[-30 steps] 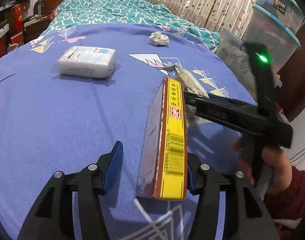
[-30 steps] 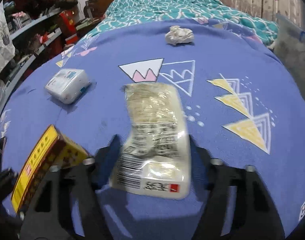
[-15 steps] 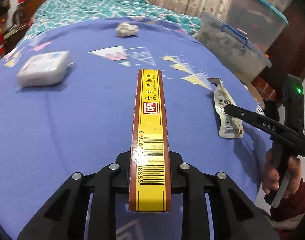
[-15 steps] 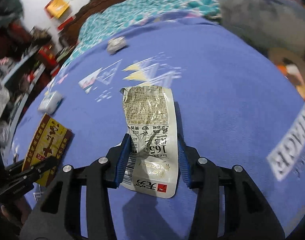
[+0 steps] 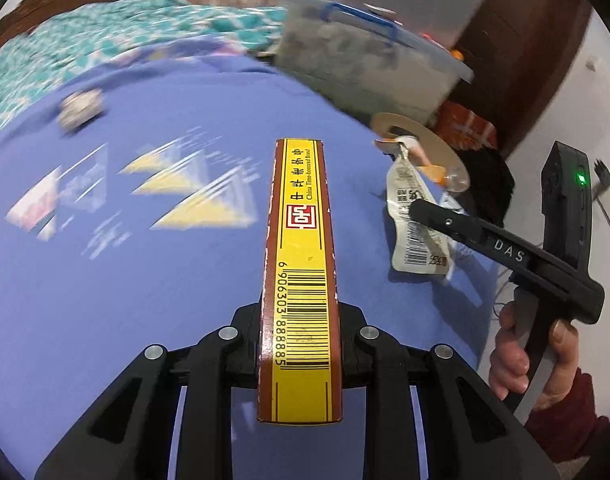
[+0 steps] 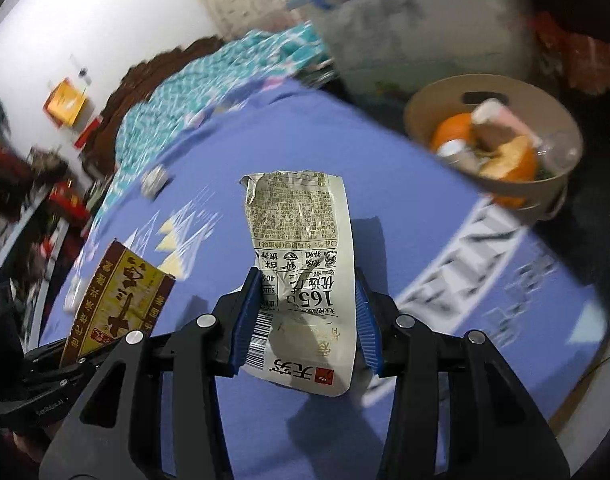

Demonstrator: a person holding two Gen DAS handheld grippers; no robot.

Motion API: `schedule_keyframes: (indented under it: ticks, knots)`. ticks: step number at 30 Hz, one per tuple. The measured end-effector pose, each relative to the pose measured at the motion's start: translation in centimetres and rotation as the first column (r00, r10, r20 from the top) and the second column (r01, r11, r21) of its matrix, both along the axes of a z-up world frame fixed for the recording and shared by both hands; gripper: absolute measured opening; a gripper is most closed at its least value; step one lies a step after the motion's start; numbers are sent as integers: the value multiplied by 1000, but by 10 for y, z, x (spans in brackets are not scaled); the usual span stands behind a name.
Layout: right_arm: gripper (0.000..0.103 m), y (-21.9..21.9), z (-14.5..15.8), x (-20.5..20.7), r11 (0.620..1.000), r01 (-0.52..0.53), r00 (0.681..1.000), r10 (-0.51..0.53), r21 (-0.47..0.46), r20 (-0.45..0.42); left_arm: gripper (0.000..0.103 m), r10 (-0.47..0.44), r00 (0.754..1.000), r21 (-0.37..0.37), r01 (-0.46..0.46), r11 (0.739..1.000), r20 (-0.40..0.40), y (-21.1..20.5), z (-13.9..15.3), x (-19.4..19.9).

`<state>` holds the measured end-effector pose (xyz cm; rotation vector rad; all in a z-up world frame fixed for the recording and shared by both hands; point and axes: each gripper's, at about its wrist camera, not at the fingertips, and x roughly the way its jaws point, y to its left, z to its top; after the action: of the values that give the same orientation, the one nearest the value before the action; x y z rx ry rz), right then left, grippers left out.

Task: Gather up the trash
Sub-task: 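Carry the box and foil wrapper to the wastebasket and release both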

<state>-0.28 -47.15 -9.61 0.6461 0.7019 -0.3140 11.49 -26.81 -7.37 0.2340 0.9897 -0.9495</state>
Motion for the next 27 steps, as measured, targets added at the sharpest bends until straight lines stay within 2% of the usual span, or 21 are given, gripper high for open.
schedule_keyframes:
  ticks: [6,12,15,19,21,22,27]
  knots:
    - [47,-67,7,-23,991,132,990,-132,1,45,22,-134,991,20,133,991,18,-102,10,0]
    - [47,-150,5,-35,962,274,961,-274,-6,43,22,-221,975,32,222,974,-26,-211,9,9]
    - [47,-181,2,-36,948,317,947,-317,16,42,22,-262,965,43,262,964,-9,-258,8,6]
    - [49,-201,1,-31,938,345,937,-346,24,45,23,-285,958,72,281,957,43,-302,0,3]
    - [59,-208,-3,-19,939,343,939,-344,23,30,48,-274,959,96,266,959,73,-314,-4,5]
    - [69,-206,-2,-17,938,346,938,-346,18,22,62,-256,962,108,246,963,98,-318,-6,6]
    - [70,-196,2,-31,912,411,910,-409,-10,72,62,-226,970,68,221,973,88,-297,3,18]
